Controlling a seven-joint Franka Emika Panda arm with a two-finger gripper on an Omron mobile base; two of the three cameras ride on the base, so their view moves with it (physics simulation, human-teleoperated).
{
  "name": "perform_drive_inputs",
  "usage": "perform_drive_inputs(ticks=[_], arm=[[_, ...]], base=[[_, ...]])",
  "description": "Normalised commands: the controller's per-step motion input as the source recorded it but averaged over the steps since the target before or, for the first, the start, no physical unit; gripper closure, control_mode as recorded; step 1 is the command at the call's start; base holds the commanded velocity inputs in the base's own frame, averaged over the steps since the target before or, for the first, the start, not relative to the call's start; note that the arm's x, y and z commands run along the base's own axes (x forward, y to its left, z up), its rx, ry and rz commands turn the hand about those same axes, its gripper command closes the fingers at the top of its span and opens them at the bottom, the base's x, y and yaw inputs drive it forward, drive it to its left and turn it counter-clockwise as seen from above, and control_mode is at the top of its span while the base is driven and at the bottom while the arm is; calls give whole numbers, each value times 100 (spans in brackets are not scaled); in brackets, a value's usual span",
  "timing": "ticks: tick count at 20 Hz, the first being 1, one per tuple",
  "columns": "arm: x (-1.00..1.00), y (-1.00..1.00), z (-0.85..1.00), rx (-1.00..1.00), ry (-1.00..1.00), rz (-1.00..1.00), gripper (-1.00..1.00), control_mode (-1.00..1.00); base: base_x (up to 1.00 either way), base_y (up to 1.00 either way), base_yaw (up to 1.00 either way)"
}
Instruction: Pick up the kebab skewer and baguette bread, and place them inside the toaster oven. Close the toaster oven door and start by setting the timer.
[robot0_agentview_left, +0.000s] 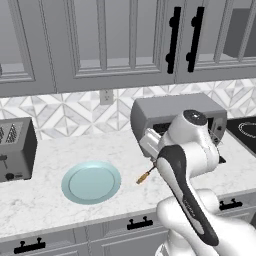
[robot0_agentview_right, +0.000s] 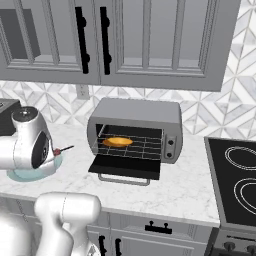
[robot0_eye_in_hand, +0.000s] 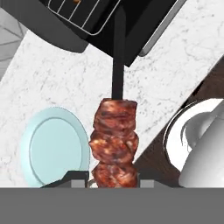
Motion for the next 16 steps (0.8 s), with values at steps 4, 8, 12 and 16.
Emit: perform_drive_inputs(ticks=[4, 8, 12, 16], arm=[[0, -76, 55, 11, -17, -29, 100, -100], [3, -85, 61, 11, -18, -32, 100, -100], [13, -96, 35, 8, -13, -31, 100, -100], [43, -100, 19, 5, -6, -27, 100, -100]], base=[[0, 0, 0], [0, 0, 0], [0, 0, 0], [0, 0, 0]])
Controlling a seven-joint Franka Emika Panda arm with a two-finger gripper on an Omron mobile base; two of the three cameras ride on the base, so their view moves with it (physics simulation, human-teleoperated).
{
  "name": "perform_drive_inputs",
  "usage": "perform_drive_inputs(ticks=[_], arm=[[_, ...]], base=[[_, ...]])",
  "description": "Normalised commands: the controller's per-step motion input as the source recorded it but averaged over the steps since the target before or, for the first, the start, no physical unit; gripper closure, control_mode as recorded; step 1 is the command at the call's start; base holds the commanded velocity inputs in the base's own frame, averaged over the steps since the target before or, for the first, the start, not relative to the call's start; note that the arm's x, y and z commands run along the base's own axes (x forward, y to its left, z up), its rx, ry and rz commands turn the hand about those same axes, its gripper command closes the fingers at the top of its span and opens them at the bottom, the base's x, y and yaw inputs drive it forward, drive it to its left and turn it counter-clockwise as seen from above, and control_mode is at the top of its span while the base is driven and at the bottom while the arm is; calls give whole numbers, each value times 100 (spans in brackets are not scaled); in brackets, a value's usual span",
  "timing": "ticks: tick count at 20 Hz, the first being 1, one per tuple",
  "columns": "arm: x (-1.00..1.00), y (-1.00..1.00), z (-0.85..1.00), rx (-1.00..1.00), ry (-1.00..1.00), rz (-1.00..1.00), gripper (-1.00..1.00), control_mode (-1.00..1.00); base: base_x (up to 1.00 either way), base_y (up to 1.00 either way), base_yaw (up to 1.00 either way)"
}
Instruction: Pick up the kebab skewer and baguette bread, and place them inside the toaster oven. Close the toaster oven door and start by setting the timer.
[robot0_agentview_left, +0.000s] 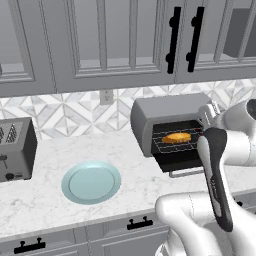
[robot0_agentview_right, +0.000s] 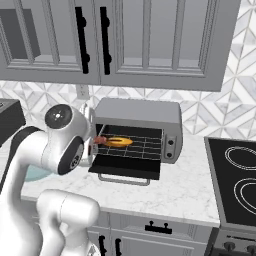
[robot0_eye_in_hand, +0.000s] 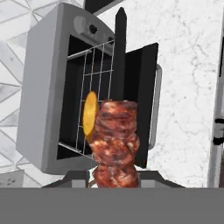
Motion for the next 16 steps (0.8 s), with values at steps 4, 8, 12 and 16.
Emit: perform_drive_inputs(ticks=[4, 8, 12, 16], arm=[[46, -97, 5, 5, -4, -21, 100, -100], [41, -56, -3, 2, 0, -10, 100, -100], [5, -23, -43, 0, 0, 0, 100, -100], [17, -13, -42, 0, 0, 0, 100, -100]], base=[[0, 0, 0], [0, 0, 0], [0, 0, 0], [0, 0, 0]])
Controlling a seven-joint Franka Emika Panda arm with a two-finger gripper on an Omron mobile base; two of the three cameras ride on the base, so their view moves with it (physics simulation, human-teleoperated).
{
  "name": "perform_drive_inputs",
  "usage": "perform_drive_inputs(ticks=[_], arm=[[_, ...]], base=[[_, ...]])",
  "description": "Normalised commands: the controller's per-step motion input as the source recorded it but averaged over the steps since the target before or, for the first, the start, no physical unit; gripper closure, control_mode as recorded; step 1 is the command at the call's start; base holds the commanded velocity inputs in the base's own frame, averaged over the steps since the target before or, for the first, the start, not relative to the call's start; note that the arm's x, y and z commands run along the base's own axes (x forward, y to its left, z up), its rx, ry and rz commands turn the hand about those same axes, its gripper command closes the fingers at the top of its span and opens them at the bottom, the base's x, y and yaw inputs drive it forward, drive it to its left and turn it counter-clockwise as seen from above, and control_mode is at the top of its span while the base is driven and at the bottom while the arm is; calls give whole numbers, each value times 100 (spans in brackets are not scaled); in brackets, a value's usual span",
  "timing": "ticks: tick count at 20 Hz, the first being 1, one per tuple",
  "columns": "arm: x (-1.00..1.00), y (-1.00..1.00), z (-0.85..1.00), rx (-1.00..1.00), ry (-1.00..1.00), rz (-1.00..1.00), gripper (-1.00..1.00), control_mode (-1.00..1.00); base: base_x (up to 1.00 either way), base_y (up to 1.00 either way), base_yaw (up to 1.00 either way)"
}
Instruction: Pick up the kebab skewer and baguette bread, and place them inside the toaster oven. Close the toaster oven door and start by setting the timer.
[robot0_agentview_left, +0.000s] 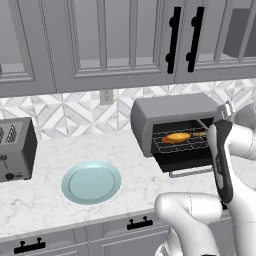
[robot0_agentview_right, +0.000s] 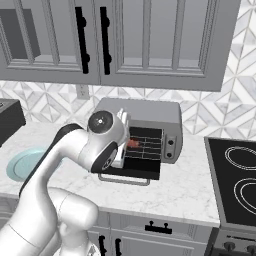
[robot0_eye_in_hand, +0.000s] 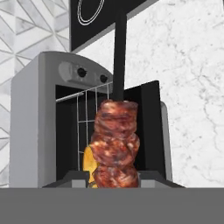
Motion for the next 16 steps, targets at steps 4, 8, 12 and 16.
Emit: perform_drive_inputs(ticks=[4, 8, 12, 16], arm=[[50, -27, -6, 0, 3, 0, 100, -100], [61, -32, -9, 0, 8, 0, 100, -100], [51, -12, -30, 0, 6, 0, 100, -100], [36, 0, -57, 0, 0, 0, 100, -100]], base=[[0, 0, 0], [0, 0, 0], [0, 0, 0], [0, 0, 0]])
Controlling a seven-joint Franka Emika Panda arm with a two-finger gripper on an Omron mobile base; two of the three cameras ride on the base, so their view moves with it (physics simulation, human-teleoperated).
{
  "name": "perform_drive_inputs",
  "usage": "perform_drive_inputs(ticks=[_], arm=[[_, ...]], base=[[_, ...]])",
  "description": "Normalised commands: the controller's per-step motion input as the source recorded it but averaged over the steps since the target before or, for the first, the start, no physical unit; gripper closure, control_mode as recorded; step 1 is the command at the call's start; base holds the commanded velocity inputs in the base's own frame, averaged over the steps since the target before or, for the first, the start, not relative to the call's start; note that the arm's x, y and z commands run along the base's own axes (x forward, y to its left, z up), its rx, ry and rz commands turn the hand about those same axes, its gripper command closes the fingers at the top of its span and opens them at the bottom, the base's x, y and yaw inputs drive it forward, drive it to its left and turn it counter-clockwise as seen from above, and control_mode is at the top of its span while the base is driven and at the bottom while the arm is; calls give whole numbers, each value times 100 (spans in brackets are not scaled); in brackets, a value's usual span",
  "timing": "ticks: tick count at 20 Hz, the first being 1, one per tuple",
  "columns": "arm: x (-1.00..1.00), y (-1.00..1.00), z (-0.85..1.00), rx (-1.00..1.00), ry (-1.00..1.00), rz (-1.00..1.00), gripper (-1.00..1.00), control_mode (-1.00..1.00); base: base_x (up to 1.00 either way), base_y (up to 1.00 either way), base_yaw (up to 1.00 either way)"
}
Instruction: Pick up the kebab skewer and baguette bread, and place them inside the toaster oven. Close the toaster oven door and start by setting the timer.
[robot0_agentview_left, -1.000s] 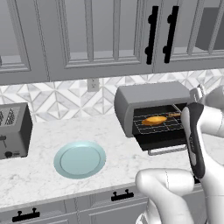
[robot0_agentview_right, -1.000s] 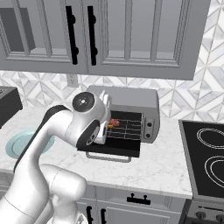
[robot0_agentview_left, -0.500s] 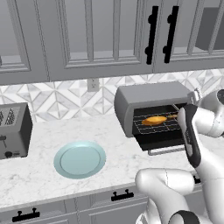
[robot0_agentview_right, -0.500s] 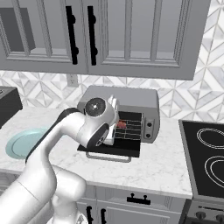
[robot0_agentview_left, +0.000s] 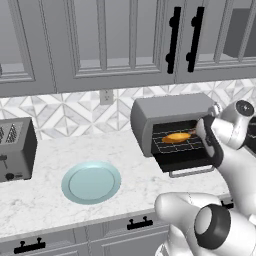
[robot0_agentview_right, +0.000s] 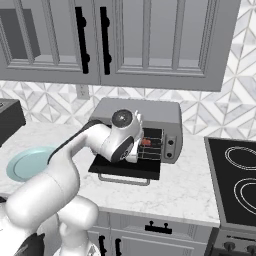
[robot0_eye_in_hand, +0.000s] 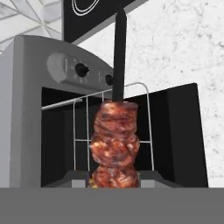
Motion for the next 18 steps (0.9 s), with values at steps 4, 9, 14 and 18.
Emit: perform_drive_inputs(ticks=[4, 9, 14, 18], arm=[[20, 0, -62, 0, 0, 0, 100, -100], [17, 0, -30, 0, 0, 10, 100, -100], [15, 8, 0, 0, 3, 11, 100, -100], [17, 24, 0, 0, 7, 2, 100, -100]], base=[[0, 0, 0], [0, 0, 0], [0, 0, 0], [0, 0, 0]])
